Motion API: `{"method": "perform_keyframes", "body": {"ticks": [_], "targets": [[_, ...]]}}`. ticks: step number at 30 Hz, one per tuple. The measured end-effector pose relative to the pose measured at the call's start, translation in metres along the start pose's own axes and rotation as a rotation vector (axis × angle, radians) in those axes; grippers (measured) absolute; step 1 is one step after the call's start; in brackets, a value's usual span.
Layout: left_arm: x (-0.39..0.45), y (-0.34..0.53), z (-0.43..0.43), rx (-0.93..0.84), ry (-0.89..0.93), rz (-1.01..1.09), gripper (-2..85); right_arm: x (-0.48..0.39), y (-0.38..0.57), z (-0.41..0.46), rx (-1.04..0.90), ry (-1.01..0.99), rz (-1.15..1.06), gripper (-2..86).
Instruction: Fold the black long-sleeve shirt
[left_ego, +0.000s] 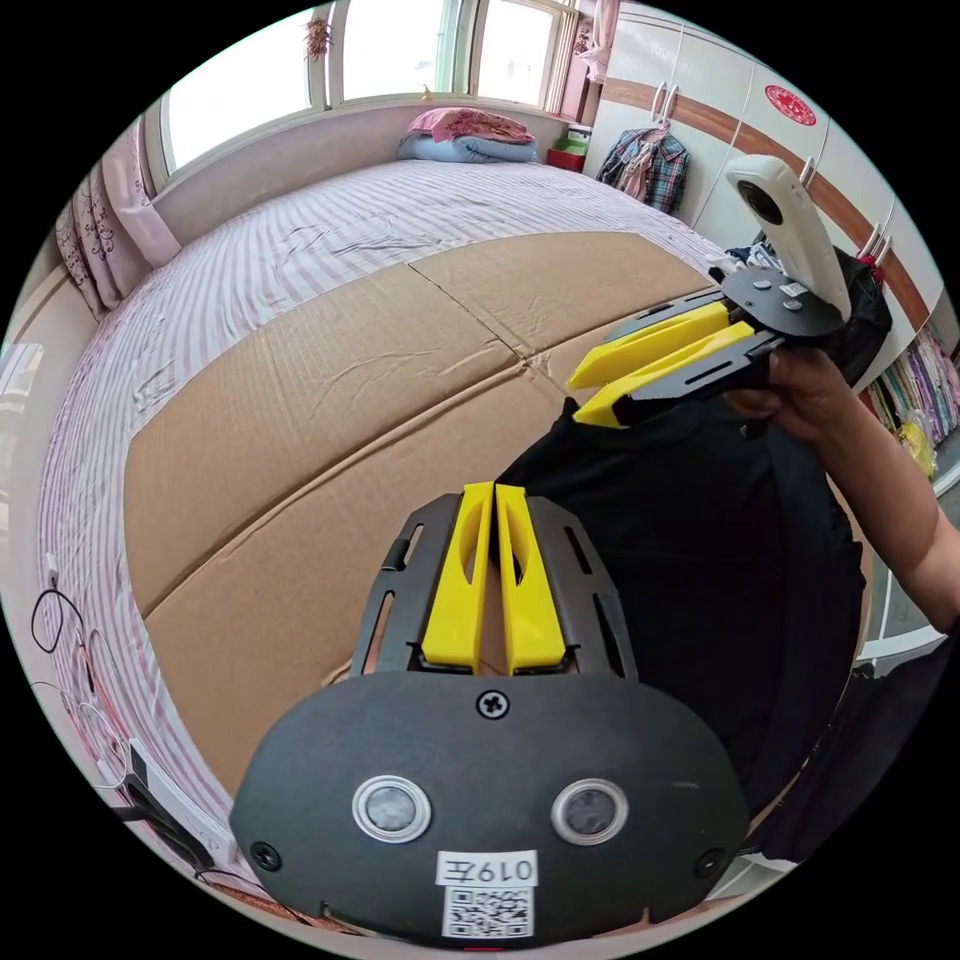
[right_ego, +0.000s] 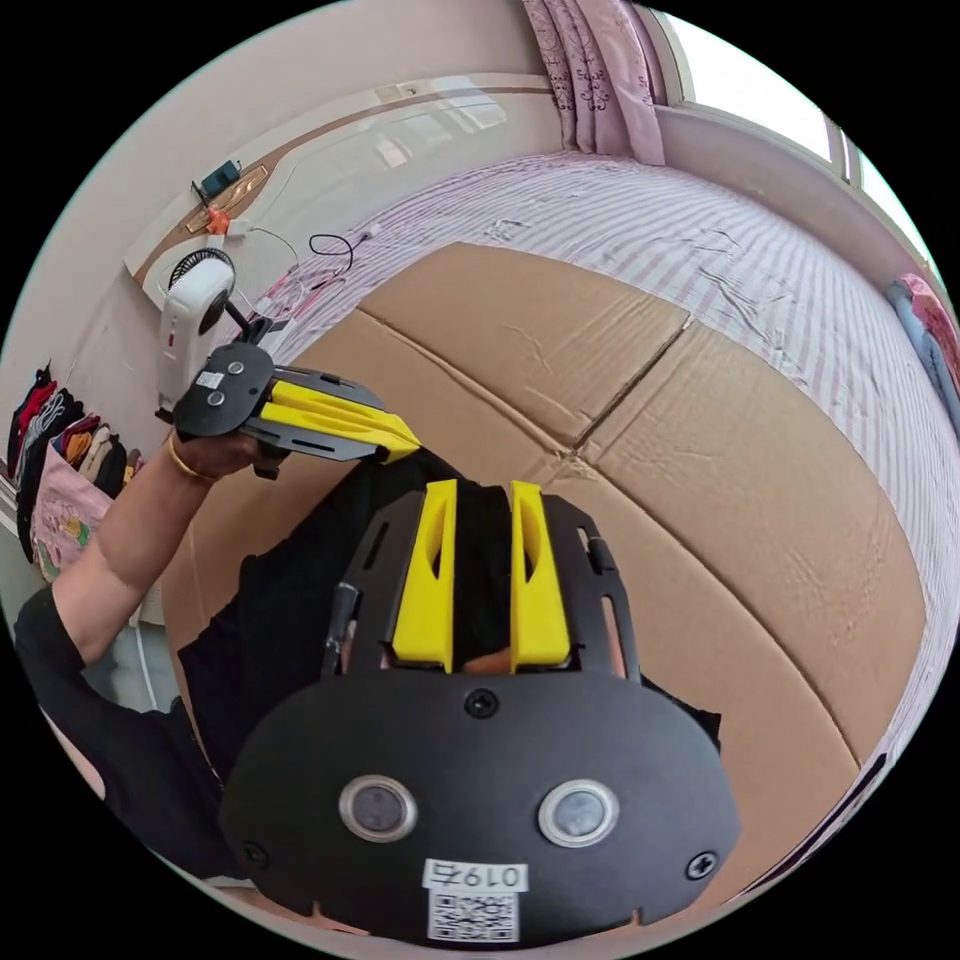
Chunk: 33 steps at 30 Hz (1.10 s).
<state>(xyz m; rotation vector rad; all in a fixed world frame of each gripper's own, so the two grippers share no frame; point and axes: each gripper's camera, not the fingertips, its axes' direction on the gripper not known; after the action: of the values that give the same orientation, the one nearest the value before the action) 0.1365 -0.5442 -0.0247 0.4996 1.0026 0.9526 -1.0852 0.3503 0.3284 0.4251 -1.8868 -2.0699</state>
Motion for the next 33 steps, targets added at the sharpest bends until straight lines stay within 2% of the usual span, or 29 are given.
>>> {"method": "perform_keyframes", "body": {"ticks": [3, 9, 16, 23, 29, 33], "targets": [[-0.003, -0.003, -0.004, 0.001, 0.005, -0.001, 0.6, 0.004, -0.008, 0.017, -0.064, 0.037, -0.032, 8.6], [-0.006, -0.007, -0.009, 0.005, 0.003, -0.011, 0.8, 0.009, -0.012, 0.029, -0.029, 0.074, -0.099, 3.9], [-0.007, -0.012, -0.014, 0.006, -0.021, -0.053, 0.9, 0.025, -0.015, 0.037, -0.007, 0.085, -0.067, 6.0], [-0.005, -0.019, -0.017, -0.004, -0.018, -0.061, 1.0, 0.054, -0.005, 0.0, 0.073, 0.05, -0.037, 5.6], [-0.002, -0.025, -0.02, -0.011, -0.015, -0.062, 0.9, 0.094, 0.026, -0.035, 0.02, 0.229, 0.012, 3.0], [0.004, -0.03, -0.021, -0.029, -0.027, -0.042, 0.8, 0.132, 0.053, -0.047, -0.042, 0.241, 0.077, 3.1]]}}
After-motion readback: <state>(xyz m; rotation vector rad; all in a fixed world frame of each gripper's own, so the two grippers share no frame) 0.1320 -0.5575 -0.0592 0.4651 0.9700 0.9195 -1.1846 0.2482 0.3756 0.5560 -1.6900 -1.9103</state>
